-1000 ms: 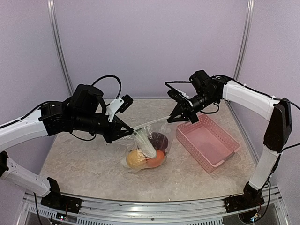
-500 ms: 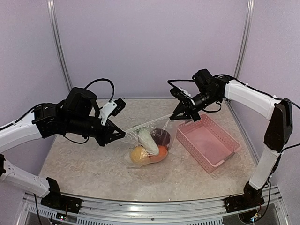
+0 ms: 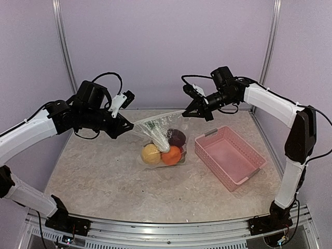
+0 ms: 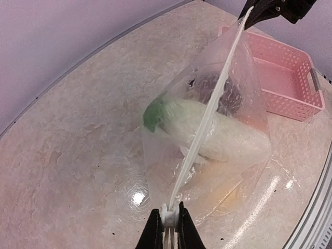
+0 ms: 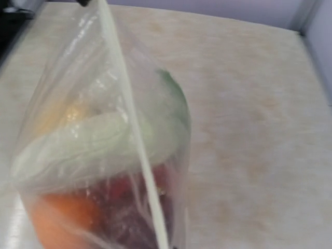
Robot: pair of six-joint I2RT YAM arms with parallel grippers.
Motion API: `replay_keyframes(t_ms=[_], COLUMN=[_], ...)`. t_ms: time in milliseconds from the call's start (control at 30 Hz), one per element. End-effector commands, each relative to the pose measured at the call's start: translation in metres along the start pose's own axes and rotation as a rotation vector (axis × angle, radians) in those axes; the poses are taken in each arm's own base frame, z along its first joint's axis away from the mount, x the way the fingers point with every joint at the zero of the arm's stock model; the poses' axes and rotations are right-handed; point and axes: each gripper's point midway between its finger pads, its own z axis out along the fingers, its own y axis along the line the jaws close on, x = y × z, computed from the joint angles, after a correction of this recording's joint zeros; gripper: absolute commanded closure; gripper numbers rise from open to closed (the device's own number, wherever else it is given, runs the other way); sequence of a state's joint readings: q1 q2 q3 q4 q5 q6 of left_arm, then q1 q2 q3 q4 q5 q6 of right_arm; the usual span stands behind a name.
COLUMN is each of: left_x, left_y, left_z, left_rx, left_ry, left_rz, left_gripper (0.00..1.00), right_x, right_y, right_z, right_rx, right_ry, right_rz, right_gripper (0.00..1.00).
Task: Place the food in the zip-top bag and seal the zipper
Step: Place the zipper food storage bag at the center of the board, then reset both arms
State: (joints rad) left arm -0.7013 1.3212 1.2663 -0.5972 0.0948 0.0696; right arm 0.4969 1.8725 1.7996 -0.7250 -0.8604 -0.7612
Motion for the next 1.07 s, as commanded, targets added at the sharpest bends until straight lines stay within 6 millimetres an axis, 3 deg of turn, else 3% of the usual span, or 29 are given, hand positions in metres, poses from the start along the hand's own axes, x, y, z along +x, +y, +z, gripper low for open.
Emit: replay_keyframes(t_ms=[0,133,267,333,433,500,533,633,733,800,867,933,1033], left_x=[-0.010,0.029,0.069,0.070,0.048,0.030,0.022,-0.001,-0.014,-0.015,-0.013,-0.012,-0.014], left_y=[-0.003,-0.021,-0.047,-0.058,-0.067,-0.070,-0.066,-0.037,0.002,0.026,0.045,0.055,0.058], left_z=[0.013,0.024,0.034,0.035,0.024,0.011,0.006,-0.013,-0.033,-0.044,-0.053,-0.058,-0.058], left_rx=[0.049,0.135,0.191,0.168,0.121,0.118,0.097,-0.035,-0.171,-0.241,-0.307,-0.348,-0.358], left_ry=[0.000,0.094,0.186,0.199,0.159,0.114,0.086,-0.020,-0.093,-0.113,-0.131,-0.148,-0.168], left_rz=[0.092,0.045,-0.011,-0.007,-0.031,-0.056,-0.075,-0.142,-0.238,-0.290,-0.323,-0.331,-0.330], left_gripper=[0.99,0.93,0.71,0.57,0.32,0.22,0.05,0.01,0.01,0.01,0.01,0.01,0.01], right_x=[0.005,0.044,0.081,0.080,0.052,0.027,0.016,-0.006,-0.005,0.005,0.019,0.028,0.041], right_y=[-0.022,0.007,0.054,0.076,0.087,0.078,0.071,0.036,-0.008,-0.036,-0.050,-0.051,-0.046], right_z=[-0.002,0.009,0.024,0.021,0.003,-0.018,-0.030,-0.073,-0.125,-0.157,-0.178,-0.186,-0.182], right_rx=[0.079,0.048,-0.029,-0.086,-0.111,-0.055,-0.009,0.205,0.484,0.698,0.855,0.925,0.930], right_ry=[0.011,0.052,0.126,0.140,0.097,0.049,0.024,-0.036,-0.072,-0.056,-0.012,-0.002,0.000], right_rz=[-0.019,0.030,0.077,0.110,0.149,0.160,0.163,0.208,0.287,0.358,0.409,0.418,0.432], right_gripper=[1.00,0.99,0.67,0.56,0.45,0.36,0.28,0.01,0.00,0.00,0.00,0.00,0.00])
